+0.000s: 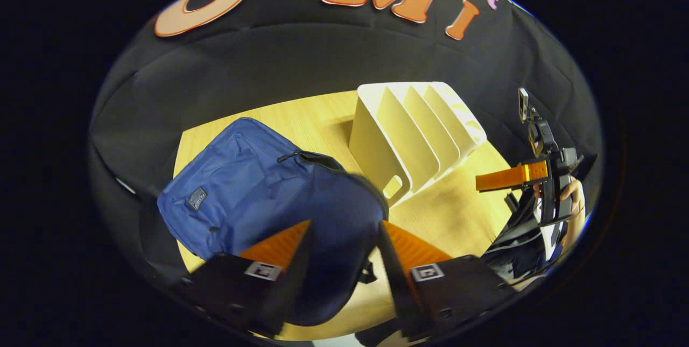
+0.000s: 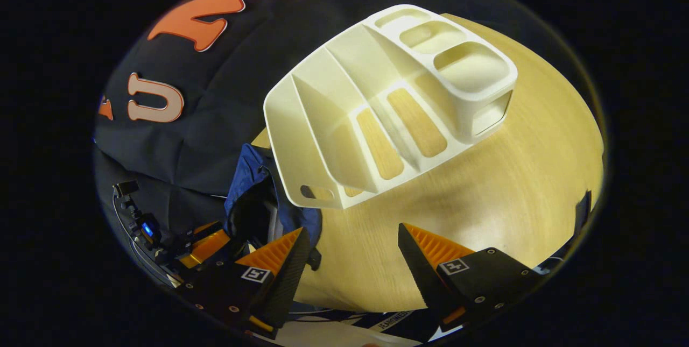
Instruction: Open the schoolbag, grab two books from the bookshelf and put them into the schoolbag.
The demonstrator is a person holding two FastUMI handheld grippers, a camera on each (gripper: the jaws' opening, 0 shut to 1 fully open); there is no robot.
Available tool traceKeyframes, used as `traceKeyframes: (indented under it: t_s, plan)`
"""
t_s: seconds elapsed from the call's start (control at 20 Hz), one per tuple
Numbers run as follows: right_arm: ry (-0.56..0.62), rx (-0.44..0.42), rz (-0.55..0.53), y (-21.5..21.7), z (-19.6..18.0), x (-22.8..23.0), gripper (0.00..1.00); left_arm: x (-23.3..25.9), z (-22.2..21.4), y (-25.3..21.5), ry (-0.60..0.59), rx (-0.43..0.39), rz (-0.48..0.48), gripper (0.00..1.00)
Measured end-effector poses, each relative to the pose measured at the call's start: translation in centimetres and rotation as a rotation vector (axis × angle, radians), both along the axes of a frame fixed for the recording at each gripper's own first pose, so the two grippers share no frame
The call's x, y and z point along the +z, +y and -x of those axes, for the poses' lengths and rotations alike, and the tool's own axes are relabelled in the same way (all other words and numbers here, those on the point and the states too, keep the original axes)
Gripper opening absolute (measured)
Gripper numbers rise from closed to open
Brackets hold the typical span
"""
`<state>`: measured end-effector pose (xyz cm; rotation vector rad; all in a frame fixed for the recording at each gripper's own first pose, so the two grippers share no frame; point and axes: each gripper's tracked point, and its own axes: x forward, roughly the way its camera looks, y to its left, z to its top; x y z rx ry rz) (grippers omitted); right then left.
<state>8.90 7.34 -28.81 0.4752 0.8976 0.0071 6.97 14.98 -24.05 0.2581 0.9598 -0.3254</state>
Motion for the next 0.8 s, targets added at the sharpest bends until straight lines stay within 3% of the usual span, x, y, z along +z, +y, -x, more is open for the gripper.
traceKeyframes:
  t_s: [0.1, 0.45, 0.65, 0.8]
  plan:
    - [0.002, 0.016, 0.008, -1.6, 0.2, 0.5, 0.97, 0.2, 0.7, -1.5, -0.039, 0.05, 0.01, 0.96]
    - [-0.112, 0.061, 0.087, -5.1, -0.1, 6.2, 0.98, 5.1, -0.3, -9.1, -0.232, 0.029, -0.015, 0.96]
    - [-0.317, 0.085, 0.223, -5.8, -1.0, 13.2, 0.98, 10.3, -1.9, -13.6, -0.425, -0.012, -0.028, 0.98]
    - [-0.531, 0.095, 0.352, -5.7, -1.0, 19.9, 0.97, 14.1, -2.6, -16.3, -0.549, 0.0, 0.053, 0.97]
